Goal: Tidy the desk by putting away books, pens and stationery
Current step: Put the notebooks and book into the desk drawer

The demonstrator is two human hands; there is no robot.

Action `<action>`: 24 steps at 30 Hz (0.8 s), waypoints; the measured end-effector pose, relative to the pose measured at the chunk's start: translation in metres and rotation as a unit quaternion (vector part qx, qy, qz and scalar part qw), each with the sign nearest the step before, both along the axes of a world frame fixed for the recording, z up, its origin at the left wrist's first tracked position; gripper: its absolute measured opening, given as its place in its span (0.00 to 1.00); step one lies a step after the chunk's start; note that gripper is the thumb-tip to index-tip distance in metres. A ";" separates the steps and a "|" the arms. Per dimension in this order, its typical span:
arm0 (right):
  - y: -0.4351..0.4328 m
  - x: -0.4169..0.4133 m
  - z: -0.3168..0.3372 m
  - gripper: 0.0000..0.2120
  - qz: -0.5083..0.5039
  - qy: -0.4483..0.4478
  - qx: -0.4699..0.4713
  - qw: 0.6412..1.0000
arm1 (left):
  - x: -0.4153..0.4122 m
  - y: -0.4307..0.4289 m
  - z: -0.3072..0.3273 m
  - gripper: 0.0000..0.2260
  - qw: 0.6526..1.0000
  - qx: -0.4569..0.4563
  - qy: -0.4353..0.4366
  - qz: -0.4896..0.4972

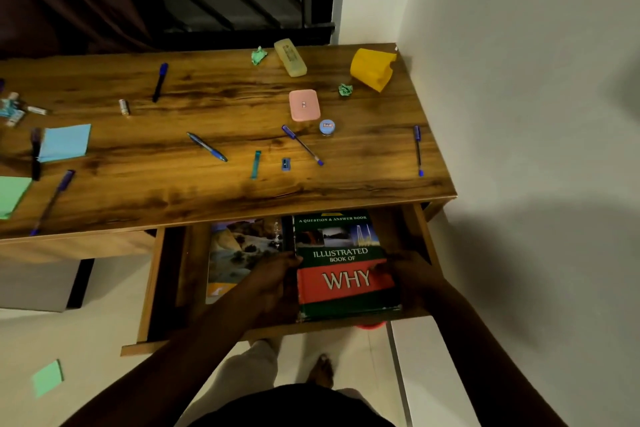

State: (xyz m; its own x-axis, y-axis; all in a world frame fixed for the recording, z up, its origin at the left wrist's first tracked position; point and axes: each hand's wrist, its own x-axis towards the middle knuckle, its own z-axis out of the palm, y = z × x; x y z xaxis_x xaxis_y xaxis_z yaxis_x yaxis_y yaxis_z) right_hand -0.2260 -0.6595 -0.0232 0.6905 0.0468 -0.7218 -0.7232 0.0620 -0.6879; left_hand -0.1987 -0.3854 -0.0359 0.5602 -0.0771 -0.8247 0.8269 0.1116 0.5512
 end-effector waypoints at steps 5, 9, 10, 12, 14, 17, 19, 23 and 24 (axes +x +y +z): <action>0.007 0.021 -0.035 0.14 -0.020 -0.036 -0.066 0.997 | 0.024 -0.023 -0.020 0.08 0.998 0.050 -0.021 -0.013; 0.009 0.031 -0.060 0.15 -0.042 -0.064 -0.111 0.991 | 0.039 -0.034 -0.038 0.08 0.997 0.064 -0.040 -0.034; 0.010 0.033 -0.064 0.15 -0.040 -0.069 -0.123 0.989 | 0.044 -0.035 -0.051 0.09 0.995 0.078 -0.051 -0.035; 0.009 0.034 -0.072 0.15 -0.032 -0.077 -0.144 0.986 | 0.051 -0.035 -0.093 0.13 0.993 0.101 -0.052 -0.030; 0.006 0.033 -0.080 0.11 -0.033 -0.095 -0.169 0.980 | 0.058 -0.034 -0.141 0.15 0.993 0.109 -0.046 -0.025; 0.003 0.033 -0.084 0.09 -0.033 -0.129 -0.188 0.973 | 0.056 -0.043 -0.114 0.11 0.993 0.109 -0.047 -0.025; 0.003 0.038 -0.078 0.10 -0.016 -0.138 -0.204 0.969 | 0.053 -0.049 -0.084 0.08 0.994 0.096 -0.058 -0.018; 0.000 0.047 -0.081 0.13 0.006 -0.131 -0.250 0.959 | 0.051 -0.049 -0.088 0.09 0.994 0.084 -0.070 -0.013; -0.001 0.047 -0.082 0.14 0.007 -0.129 -0.256 0.958 | 0.051 -0.049 -0.093 0.09 0.994 0.082 -0.067 -0.010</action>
State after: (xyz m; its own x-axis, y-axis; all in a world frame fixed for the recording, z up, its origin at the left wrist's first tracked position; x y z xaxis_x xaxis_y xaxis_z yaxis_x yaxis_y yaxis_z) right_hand -0.1790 -0.6602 -0.1050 0.8515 -0.2564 -0.4574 -0.5224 -0.3401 -0.7819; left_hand -0.1474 -0.4341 -0.1286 0.6660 0.0402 -0.7449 0.7456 -0.0045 0.6664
